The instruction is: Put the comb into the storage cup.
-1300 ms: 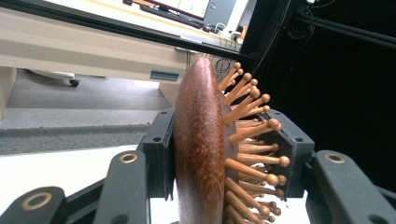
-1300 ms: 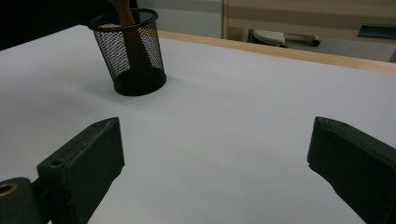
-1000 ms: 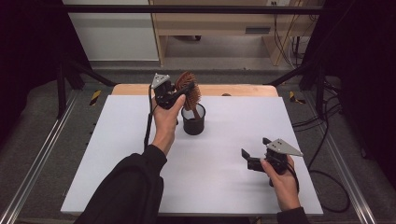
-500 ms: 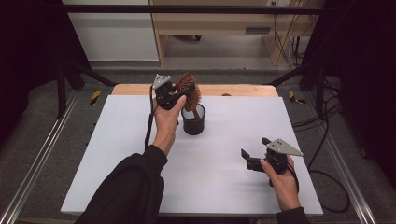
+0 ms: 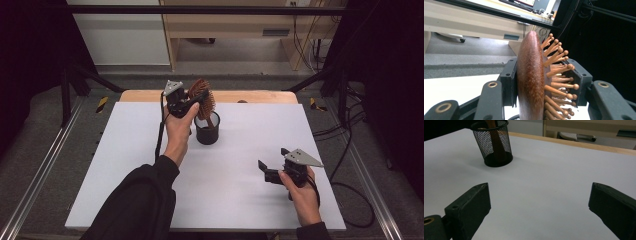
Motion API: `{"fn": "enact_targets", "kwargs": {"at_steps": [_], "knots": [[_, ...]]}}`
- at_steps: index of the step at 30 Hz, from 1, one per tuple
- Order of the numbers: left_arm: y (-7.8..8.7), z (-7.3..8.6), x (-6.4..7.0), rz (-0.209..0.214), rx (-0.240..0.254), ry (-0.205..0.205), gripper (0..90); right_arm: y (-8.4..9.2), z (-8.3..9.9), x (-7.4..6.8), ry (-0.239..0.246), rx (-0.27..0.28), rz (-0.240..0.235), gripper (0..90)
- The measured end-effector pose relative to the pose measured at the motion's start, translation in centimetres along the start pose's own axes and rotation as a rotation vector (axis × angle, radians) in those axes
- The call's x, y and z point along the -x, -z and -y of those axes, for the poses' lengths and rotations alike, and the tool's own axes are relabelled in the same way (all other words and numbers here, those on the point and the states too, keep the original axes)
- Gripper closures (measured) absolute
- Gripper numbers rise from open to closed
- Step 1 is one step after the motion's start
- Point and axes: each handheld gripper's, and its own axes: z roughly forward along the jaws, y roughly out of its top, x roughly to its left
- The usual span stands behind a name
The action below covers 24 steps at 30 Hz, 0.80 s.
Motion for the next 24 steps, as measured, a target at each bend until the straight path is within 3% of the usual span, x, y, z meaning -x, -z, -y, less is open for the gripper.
{"fn": "enact_targets", "kwargs": {"at_steps": [24], "knots": [[0.10, -0.14, -0.83, 0.008, -0.017, 0.002, 48.8, 0.03, -0.04, -0.06, -0.002, 0.008, -0.004, 3.9]]}}
